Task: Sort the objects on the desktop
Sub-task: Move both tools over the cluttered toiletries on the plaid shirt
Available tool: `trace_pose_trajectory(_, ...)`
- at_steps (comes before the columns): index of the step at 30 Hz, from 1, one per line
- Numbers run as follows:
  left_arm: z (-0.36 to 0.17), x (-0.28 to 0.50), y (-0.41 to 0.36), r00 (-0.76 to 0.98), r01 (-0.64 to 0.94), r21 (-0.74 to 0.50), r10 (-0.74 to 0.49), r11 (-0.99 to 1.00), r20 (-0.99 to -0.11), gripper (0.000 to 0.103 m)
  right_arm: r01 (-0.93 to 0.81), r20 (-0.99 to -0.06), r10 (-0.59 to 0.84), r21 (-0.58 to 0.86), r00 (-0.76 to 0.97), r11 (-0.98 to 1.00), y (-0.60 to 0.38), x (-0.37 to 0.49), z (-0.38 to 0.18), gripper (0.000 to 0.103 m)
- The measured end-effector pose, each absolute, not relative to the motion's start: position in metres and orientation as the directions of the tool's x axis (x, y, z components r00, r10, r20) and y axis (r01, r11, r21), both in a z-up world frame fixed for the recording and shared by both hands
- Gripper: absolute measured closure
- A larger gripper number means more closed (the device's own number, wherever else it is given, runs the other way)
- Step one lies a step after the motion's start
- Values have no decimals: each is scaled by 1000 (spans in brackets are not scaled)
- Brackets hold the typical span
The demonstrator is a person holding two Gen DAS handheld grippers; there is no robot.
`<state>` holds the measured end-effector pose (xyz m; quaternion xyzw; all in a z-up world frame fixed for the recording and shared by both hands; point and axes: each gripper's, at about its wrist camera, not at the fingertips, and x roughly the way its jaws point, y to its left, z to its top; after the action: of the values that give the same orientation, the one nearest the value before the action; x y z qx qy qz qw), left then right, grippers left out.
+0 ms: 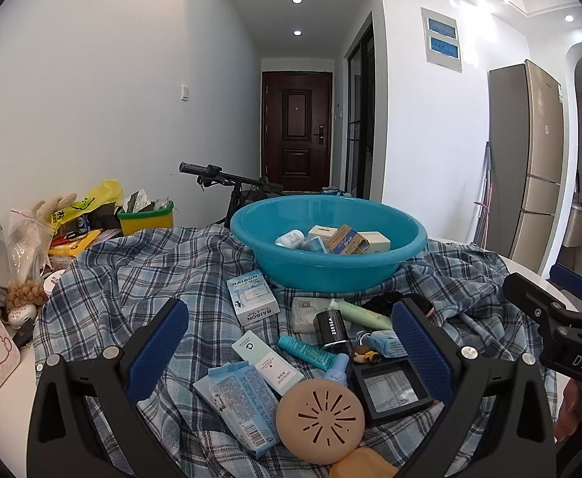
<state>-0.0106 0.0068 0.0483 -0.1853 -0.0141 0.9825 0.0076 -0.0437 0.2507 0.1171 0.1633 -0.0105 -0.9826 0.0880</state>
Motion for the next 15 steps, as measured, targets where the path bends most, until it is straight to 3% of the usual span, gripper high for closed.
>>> trace_pose_trajectory(8, 107, -16, 8, -950, 14, 18, -19, -1000, -310, 0, 162, -270, -161, 17, -949, -987, 251, -49, 166, 0)
trace_pose_trajectory(15, 156, -20, 11, -961, -20, 8, 17, -1000, -274, 0, 144, -198, -135, -34, -971, -989, 247, -48, 213, 0)
